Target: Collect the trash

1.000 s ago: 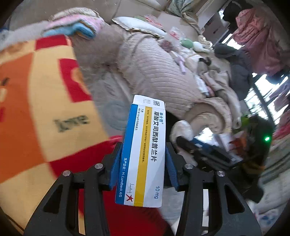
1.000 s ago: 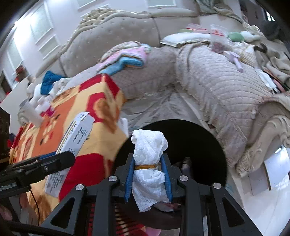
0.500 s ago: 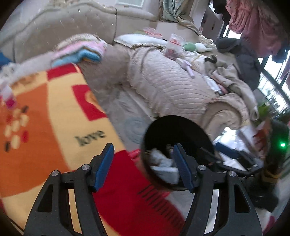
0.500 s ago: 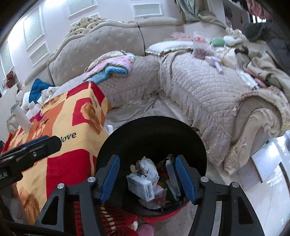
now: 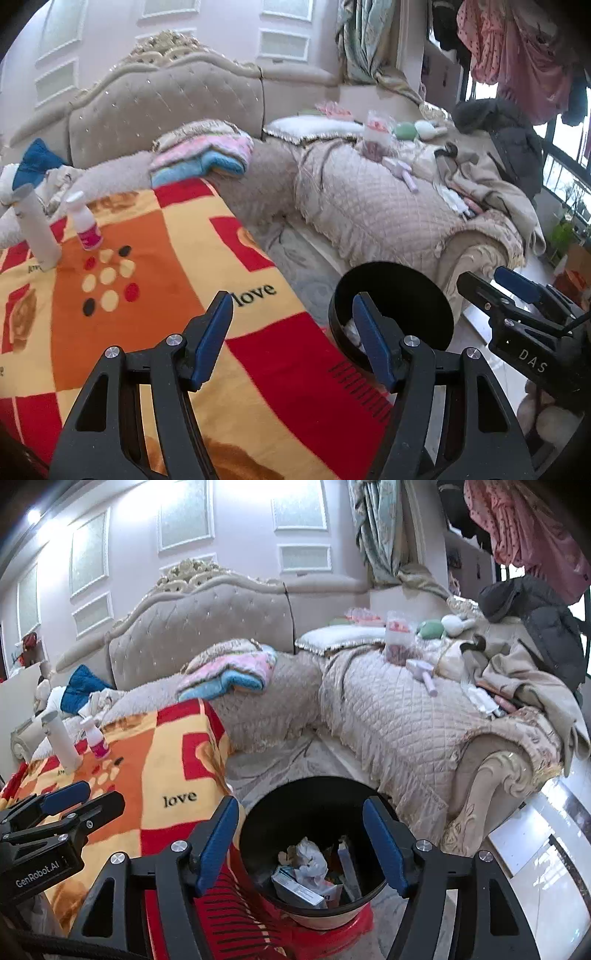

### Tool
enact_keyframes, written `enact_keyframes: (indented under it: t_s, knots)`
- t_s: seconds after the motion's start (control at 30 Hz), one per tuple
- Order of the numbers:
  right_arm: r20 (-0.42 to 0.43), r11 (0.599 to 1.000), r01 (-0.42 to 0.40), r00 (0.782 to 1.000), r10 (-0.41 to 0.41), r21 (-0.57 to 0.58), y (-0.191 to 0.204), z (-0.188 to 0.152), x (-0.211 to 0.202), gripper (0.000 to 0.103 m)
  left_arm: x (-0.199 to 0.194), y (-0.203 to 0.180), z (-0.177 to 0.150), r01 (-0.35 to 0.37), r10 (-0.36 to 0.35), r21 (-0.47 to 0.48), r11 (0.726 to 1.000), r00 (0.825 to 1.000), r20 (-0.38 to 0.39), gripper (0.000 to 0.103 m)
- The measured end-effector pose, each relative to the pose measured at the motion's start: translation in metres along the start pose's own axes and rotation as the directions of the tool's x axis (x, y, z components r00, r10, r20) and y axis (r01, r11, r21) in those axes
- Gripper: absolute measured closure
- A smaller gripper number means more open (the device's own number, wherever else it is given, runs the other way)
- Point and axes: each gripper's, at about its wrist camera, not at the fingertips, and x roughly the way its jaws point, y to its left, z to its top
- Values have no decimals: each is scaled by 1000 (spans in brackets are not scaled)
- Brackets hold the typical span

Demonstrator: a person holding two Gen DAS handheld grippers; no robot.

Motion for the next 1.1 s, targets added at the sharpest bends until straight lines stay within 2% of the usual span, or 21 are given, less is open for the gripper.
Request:
enact_keyframes:
  t_s: [0.17,0.37,1.1]
  knots:
    - [36,1000,-10,999,10,-5,9,4,-19,34,-19,0,1,-11,10,9,1000,998,58,36]
    - [57,1000,-14,998,14,-10,16,8,-31,33,-29,2,1,-20,18,16,1000,997,81,36]
    - [37,1000,-19,999,20,-13,22,10,-31,30,-29,6,-2,-17,16,10,1000,997,69,37]
